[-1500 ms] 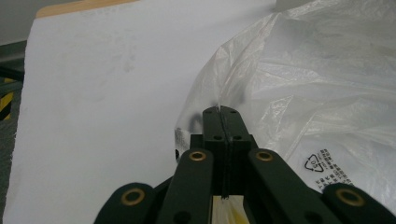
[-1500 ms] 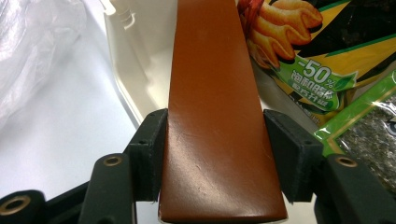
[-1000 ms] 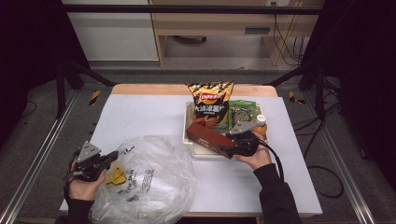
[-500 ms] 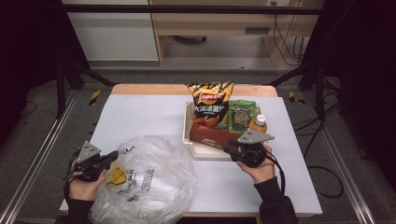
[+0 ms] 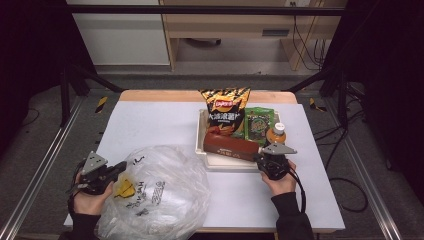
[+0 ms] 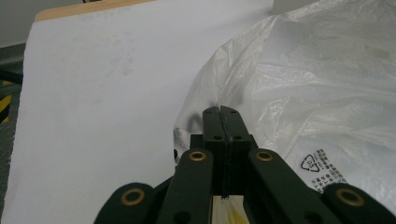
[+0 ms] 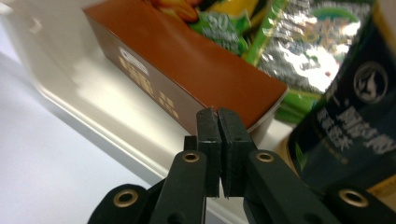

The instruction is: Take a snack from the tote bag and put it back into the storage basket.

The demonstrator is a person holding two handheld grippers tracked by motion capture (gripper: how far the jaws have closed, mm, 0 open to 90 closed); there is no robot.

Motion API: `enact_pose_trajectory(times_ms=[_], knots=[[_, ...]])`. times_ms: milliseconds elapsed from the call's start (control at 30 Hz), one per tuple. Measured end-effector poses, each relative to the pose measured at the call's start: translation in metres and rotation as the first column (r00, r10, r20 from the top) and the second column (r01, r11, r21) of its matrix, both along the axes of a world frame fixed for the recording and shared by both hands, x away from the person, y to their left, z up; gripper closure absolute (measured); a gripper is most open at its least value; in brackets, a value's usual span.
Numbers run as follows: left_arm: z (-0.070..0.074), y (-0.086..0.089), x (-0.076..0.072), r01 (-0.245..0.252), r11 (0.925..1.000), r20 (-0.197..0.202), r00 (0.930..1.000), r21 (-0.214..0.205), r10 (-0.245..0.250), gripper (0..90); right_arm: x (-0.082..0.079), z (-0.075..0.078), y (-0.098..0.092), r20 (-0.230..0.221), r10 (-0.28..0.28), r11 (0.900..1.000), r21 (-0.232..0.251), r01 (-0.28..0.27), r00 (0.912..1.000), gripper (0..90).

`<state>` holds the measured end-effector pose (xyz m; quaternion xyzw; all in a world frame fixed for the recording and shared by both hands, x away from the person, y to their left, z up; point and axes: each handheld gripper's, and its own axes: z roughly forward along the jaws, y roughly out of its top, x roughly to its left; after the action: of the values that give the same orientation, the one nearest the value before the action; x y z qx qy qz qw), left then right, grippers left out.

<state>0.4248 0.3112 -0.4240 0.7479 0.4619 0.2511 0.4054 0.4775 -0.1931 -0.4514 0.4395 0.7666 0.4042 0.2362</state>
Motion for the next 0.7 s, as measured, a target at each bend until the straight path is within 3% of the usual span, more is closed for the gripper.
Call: enact_pose_trajectory(times_ms=[333, 700], knots=[[-0.0009, -0.0006, 0.0006, 0.005, 1.0000, -0.005, 1.0000, 0.007, -0.005, 90.0, 0.0054, -0.0049, 0.0001, 0.017, -0.059, 0.9980, -0.019, 0.060, 0.9981, 88.2], [-0.0009, -0.0007, 0.0005, 0.006, 1.0000, -0.005, 1.0000, 0.006, -0.006, 90.0, 0.0075, -0.0066, -0.0001, 0.012, -0.069, 0.9976, -0.009, 0.069, 0.9975, 86.2]])
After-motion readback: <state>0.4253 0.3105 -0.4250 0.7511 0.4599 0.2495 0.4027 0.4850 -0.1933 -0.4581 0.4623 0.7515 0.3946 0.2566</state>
